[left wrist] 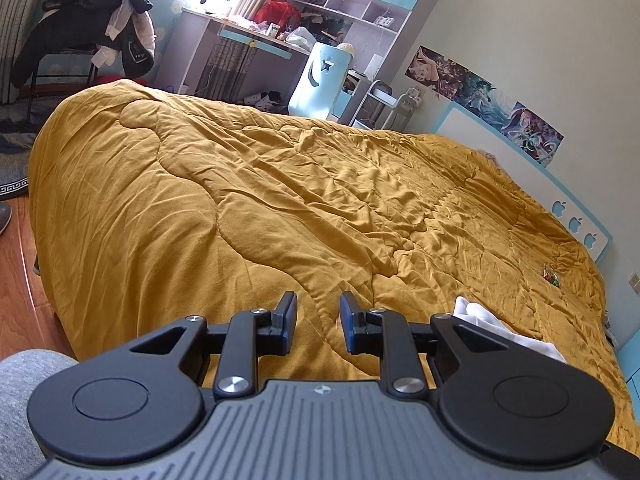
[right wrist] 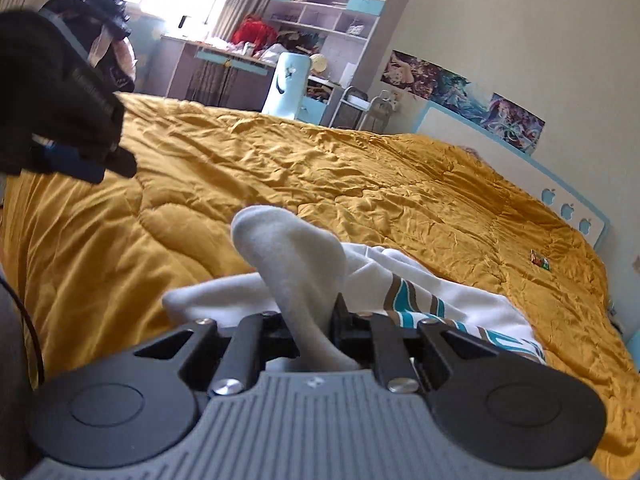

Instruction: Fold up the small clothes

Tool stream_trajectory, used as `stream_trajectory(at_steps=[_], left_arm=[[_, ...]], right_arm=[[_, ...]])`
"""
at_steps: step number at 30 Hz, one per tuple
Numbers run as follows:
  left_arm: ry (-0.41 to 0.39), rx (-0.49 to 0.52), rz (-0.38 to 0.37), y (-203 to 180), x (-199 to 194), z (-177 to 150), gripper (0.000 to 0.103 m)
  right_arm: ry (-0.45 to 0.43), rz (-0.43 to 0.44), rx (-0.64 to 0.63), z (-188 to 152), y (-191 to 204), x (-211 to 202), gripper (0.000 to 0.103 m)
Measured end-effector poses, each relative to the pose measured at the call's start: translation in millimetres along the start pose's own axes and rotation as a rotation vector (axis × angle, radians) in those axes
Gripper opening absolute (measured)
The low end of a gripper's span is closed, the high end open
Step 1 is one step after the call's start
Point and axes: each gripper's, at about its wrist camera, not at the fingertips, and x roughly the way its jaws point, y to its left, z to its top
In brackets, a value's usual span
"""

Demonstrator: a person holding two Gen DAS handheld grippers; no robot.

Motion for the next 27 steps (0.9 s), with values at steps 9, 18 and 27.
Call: stream_trajectory(at_steps=[9, 18, 27], left_arm=[[0.019, 0.003, 0.014, -2, 3, -2, 0.025], [0.04, -0.002, 0.047, 1, 9, -4, 0.025], [0.053, 0.013, 0.069, -5, 13, -7, 0.025]], right_arm=[[-0.043, -0.019, -0.138, 0, 2, -4, 0.008], [-0.189, 0.005, 0.688, 20, -156, -23, 0.006], [-0.316, -0.231, 1.186, -27, -253, -70, 0.006]])
